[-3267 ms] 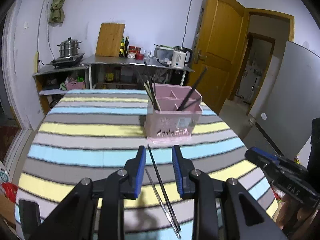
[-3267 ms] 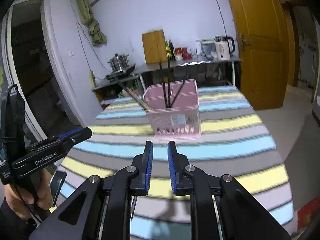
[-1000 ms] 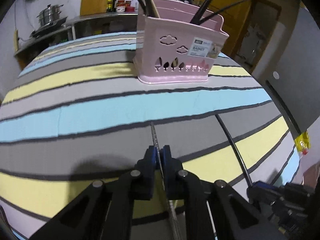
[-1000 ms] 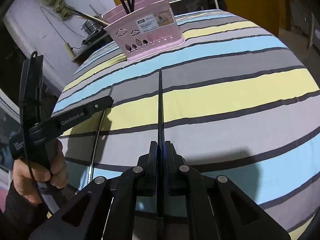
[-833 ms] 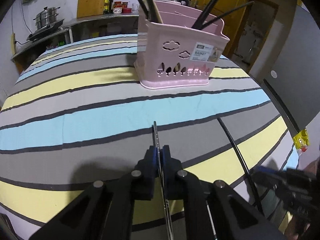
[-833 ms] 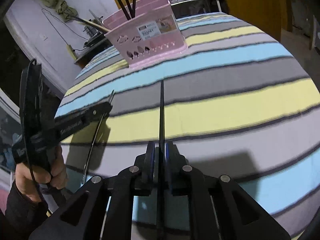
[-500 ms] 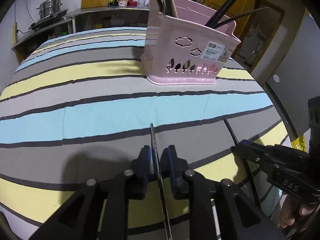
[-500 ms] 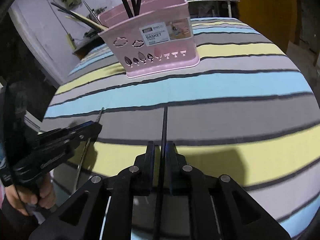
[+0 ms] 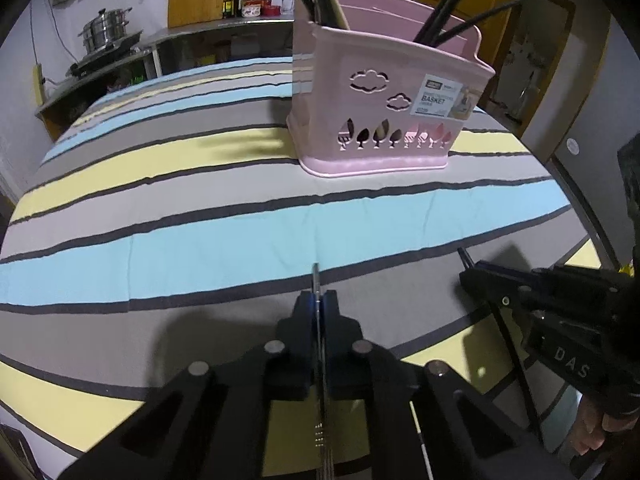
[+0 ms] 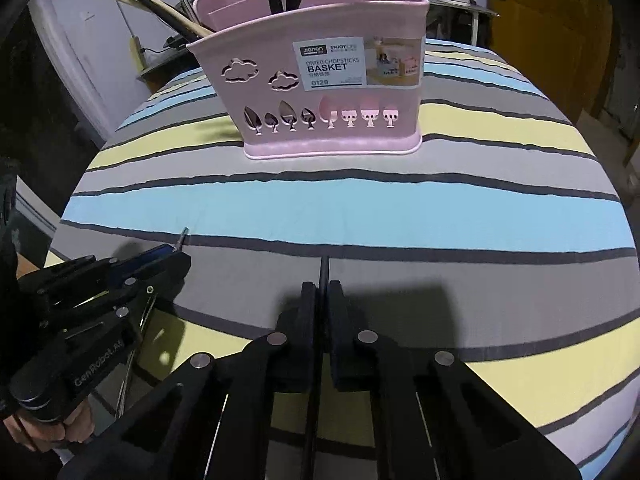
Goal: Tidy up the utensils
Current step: 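Grasp the silver metal chopstick with the left tool while the right tool grasps the last black chopstick, then carry both chopsticks over the pink basket and open both tools to drop them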
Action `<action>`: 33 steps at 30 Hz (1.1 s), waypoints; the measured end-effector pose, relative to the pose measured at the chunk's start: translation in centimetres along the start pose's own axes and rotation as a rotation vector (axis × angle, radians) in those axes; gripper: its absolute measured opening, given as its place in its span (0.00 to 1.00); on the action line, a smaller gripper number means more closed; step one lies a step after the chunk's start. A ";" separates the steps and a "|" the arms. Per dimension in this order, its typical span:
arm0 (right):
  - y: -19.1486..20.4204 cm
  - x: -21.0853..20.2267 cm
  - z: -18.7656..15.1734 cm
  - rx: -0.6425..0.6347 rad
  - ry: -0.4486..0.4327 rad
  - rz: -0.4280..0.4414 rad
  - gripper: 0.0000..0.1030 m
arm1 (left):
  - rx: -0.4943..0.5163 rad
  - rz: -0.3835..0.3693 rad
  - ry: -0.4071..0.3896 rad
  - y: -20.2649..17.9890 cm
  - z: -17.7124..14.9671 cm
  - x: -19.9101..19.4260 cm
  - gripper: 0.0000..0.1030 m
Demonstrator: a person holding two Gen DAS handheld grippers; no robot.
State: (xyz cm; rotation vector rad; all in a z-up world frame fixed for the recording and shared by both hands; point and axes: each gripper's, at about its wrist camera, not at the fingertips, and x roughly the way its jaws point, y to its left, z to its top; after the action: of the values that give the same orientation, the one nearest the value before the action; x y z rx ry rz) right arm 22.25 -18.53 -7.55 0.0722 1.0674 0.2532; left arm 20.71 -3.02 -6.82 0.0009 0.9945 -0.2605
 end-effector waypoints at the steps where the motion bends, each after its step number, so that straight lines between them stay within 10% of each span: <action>1: -0.2 -0.1 0.0 0.008 0.002 0.013 0.04 | -0.007 -0.009 0.001 0.1 0.2 -0.2 0.04; 23: 1.7 -18.5 2.7 -0.043 -0.381 0.087 0.04 | 0.043 -0.060 -0.279 -1.4 4.6 -14.7 0.04; 33: 1.9 -19.4 1.0 -0.065 -0.395 0.079 0.04 | 0.052 -0.061 -0.242 -1.9 3.4 -14.1 0.04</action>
State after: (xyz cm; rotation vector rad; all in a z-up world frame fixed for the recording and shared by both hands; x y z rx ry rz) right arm 13.90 -21.33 9.91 0.1016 0.6639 0.3292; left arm 15.86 -2.24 6.93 -0.0132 0.7480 -0.3342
